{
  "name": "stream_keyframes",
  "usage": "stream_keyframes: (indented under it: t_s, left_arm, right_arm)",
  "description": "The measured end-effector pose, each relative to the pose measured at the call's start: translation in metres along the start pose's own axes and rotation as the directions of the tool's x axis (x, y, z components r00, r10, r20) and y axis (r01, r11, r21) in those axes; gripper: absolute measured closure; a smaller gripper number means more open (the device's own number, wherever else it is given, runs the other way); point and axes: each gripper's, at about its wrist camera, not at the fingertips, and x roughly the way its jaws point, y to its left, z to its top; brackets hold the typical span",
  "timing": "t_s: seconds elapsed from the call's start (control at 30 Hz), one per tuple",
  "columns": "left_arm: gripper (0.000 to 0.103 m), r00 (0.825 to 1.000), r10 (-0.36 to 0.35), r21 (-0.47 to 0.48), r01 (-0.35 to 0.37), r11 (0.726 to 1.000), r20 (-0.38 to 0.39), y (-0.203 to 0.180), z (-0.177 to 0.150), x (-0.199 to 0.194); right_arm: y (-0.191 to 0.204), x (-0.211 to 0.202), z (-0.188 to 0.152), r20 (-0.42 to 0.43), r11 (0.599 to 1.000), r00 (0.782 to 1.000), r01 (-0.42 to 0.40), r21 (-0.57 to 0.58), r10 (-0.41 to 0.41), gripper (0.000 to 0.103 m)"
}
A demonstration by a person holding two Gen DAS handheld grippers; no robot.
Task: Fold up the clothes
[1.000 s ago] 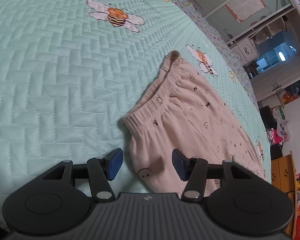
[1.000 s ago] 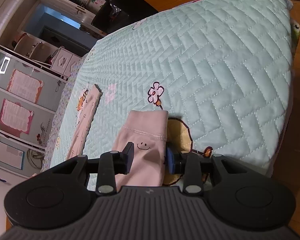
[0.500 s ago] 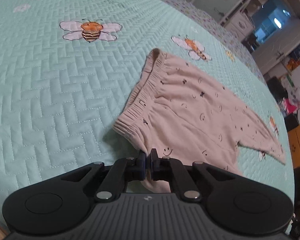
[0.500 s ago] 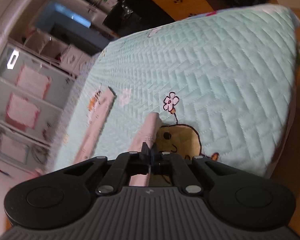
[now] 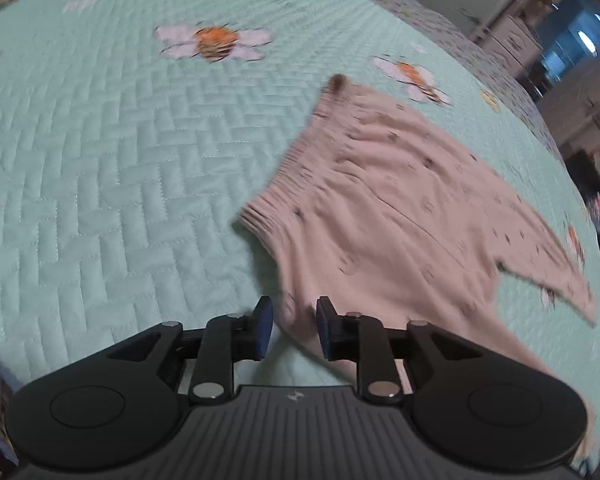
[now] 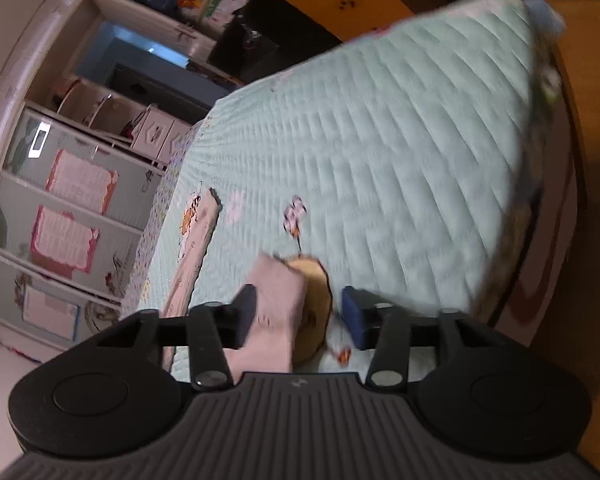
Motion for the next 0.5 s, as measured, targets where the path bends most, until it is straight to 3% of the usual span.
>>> stream_keyframes:
  t_s: [0.23,0.33,0.5]
  left_arm:
    - [0.075,0.993,-0.105,0.112,0.110,0.988,-0.048,-0.060,-0.022,-0.012]
    - [0.075,0.984,-0.163,0.175,0.172,0.969,-0.068,-0.086,-0.028,-0.014]
    - [0.075,0.971,-0.206,0.230,0.228,0.946,-0.118,-0.119,-0.041,-0.008]
  right_arm:
    - [0.022,0.052,0.029,-0.160,0.985,0.987,-0.027,-0.168,0.000,0.049]
    - [0.034,0.073,0.041,-0.267,0.958,0.964,-0.061,-0.282,-0.017,0.043]
    - [0.043,0.088,0.044,-0.394,0.919,0.919,-0.144,-0.366,-0.013,0.042]
